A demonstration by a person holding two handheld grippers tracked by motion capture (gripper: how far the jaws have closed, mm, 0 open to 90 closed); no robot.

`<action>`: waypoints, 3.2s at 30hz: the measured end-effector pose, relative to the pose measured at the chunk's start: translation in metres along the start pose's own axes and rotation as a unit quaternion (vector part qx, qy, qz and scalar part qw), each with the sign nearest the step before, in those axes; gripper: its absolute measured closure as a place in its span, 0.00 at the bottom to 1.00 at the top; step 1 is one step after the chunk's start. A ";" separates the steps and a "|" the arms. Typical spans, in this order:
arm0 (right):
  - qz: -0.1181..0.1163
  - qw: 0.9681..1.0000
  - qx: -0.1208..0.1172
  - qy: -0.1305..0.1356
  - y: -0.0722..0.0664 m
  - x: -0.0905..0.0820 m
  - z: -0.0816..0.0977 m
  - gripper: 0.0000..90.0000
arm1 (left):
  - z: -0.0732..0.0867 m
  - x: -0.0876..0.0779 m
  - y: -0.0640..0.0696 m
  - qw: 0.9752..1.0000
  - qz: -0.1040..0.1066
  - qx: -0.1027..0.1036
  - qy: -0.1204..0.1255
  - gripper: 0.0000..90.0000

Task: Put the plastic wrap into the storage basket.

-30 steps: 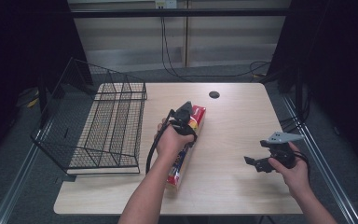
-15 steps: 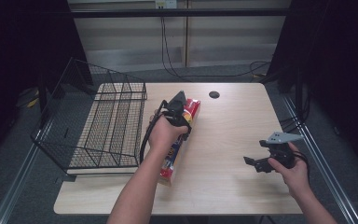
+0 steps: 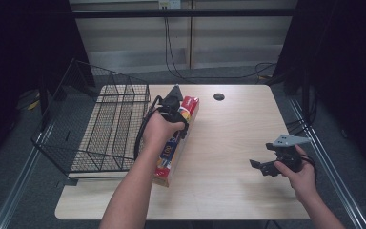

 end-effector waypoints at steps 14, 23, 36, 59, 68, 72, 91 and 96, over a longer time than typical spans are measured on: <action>0.002 1.000 0.002 0.000 0.000 0.000 0.000 0.04 | 0.006 -0.024 -0.010 1.000 0.002 -0.009 0.002 0.52; 0.006 1.000 0.002 0.002 0.001 -0.001 0.000 0.04 | 0.009 -0.036 -0.017 1.000 -0.002 -0.015 0.005 0.52; 0.006 1.000 0.003 0.002 0.001 -0.002 0.000 0.04 | 0.015 -0.049 -0.028 1.000 -0.001 -0.023 0.007 0.52; 0.003 1.000 0.000 0.000 -0.001 0.000 0.000 0.04 | 0.027 -0.087 -0.057 0.998 -0.008 -0.063 0.027 0.52; 0.005 1.000 0.000 -0.002 -0.001 0.000 0.000 0.04 | 0.033 -0.096 -0.071 0.996 -0.010 -0.082 0.025 0.52; 0.004 1.000 0.002 -0.002 -0.001 -0.001 0.000 0.04 | 0.035 -0.098 -0.076 0.996 -0.009 -0.087 0.027 0.52; 0.005 1.000 0.002 -0.001 0.000 0.000 0.000 0.04 | 0.049 -0.118 -0.101 0.991 -0.016 -0.126 0.036 0.52; 0.005 1.000 0.002 0.000 -0.001 -0.001 0.000 0.04 | 0.053 -0.123 -0.108 0.990 -0.017 -0.136 0.043 0.52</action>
Point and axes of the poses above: each handheld gripper's, and its own axes: x roughly forward along the jaws, z roughly out of its underside, y roughly to its right, the point moved 3 cm from there along x, roughly forward along the jaws, and after that the axes turned 11 degrees about -y, right-handed, at the moved point
